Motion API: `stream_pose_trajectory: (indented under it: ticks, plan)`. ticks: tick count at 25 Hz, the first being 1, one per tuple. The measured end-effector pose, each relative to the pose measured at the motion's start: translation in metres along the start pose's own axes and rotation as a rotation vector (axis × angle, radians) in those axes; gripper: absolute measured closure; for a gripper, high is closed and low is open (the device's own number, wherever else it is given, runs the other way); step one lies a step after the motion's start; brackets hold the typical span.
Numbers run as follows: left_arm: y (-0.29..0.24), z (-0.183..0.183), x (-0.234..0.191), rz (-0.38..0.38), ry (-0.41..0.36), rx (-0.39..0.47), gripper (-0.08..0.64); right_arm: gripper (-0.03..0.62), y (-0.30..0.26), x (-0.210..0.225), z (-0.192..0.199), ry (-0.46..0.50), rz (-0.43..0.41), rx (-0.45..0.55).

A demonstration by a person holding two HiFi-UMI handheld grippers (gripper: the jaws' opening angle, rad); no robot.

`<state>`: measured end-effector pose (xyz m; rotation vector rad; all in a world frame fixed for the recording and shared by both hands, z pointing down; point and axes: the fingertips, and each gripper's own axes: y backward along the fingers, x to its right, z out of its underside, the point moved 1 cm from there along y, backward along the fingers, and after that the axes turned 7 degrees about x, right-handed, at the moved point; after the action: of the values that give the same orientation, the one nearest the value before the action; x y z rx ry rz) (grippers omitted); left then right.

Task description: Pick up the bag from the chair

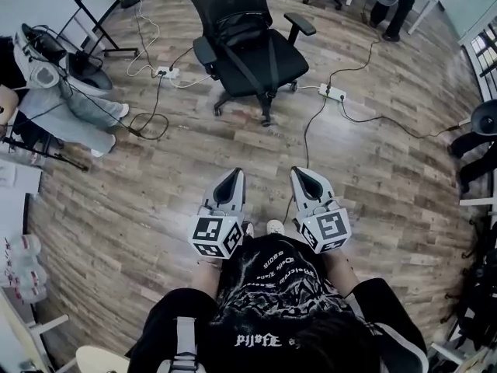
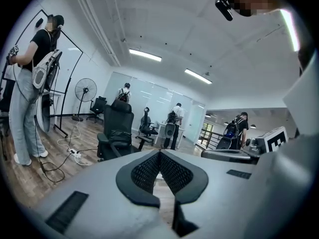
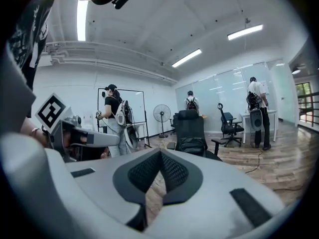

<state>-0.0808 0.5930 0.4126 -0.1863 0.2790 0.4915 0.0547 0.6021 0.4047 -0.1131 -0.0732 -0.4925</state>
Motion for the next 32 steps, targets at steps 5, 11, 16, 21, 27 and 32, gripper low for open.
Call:
stream_pose_trajectory:
  ticks: [5, 11, 16, 21, 27, 32]
  plan:
    - [0.0, 0.005, 0.006, 0.012, 0.023, -0.002, 0.554, 0.581, -0.001, -0.006, 0.003, -0.056, -0.056, 0.003]
    - [0.003, 0.007, 0.005, 0.009, 0.016, -0.016, 0.495, 0.407, -0.001, -0.007, -0.001, -0.064, -0.065, 0.004]
    - [0.0, 0.008, 0.009, 0.028, 0.01, -0.039, 0.339, 0.368, 0.004, -0.004, -0.007, -0.053, -0.059, 0.016]
    - [-0.007, 0.009, 0.018, 0.025, 0.0, -0.043, 0.322, 0.368, 0.008, 0.004, -0.006, -0.04, -0.071, 0.01]
    - [-0.023, 0.01, 0.034, 0.023, 0.039, -0.066, 0.321, 0.368, 0.015, 0.028, -0.01, -0.04, -0.084, 0.014]
    - [-0.038, 0.009, 0.05, 0.031, 0.035, -0.018, 0.321, 0.368, 0.016, 0.051, -0.009, -0.041, -0.117, 0.02]
